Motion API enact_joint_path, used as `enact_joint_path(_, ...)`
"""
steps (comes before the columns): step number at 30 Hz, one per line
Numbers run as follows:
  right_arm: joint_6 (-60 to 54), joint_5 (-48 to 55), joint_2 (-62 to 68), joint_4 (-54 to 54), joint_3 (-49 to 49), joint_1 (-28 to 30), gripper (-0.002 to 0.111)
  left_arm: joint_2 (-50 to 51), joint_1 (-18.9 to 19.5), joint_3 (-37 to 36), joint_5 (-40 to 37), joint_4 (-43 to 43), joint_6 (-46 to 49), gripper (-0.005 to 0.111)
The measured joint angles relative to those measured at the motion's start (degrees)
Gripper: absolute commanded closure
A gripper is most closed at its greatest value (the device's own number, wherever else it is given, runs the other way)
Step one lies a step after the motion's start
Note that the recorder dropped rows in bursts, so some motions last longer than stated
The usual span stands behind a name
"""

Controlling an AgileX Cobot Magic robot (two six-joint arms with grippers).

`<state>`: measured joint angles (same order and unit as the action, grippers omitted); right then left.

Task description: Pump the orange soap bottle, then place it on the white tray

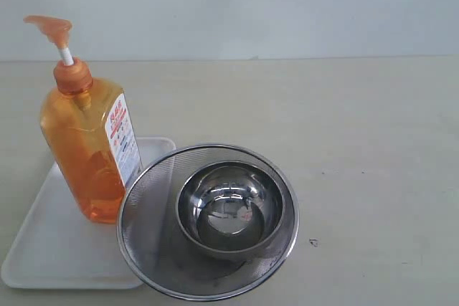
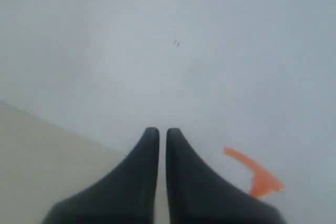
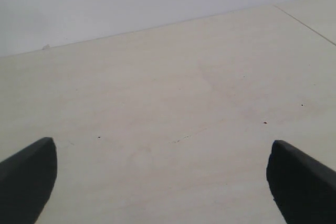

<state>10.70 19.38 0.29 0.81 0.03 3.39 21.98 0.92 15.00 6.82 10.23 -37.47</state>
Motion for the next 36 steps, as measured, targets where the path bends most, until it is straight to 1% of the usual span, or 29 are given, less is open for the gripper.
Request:
enact_joint_path(6, 0.00, 0.00, 0.00, 0.00, 0.00, 0.00, 0.003, -14.35, 0.00, -3.03, -2.27, 0.00, -0.96, 0.102)
enact_joint_path(9, 0.00, 0.00, 0.00, 0.00, 0.00, 0.00, 0.003, -19.58, 0.00, -4.00, -4.69, -0.15, -1.72, 0.102)
enact_joint_path(11, 0.00, 0.00, 0.00, 0.00, 0.00, 0.00, 0.003, -21.26, 0.00, -4.14, -6.05, -0.15, -2.13, 0.102)
enact_joint_path(20, 0.00, 0.00, 0.00, 0.00, 0.00, 0.00, 0.003, -21.89, -0.13, -4.14, -12.21, -1.35, -4.74, 0.102)
enact_joint_path(29, 0.00, 0.00, 0.00, 0.00, 0.00, 0.00, 0.003, -21.89, -0.13, -4.36, -12.86, -1.35, -4.74, 0.102)
enact_joint_path(35, 0.00, 0.00, 0.00, 0.00, 0.00, 0.00, 0.003, -21.89, -0.13, -4.36, -13.30, -0.62, -2.30, 0.102)
enact_joint_path(36, 0.00, 0.00, 0.00, 0.00, 0.00, 0.00, 0.003, -21.89, -0.13, -4.36, -14.57, -0.12, -0.67, 0.102)
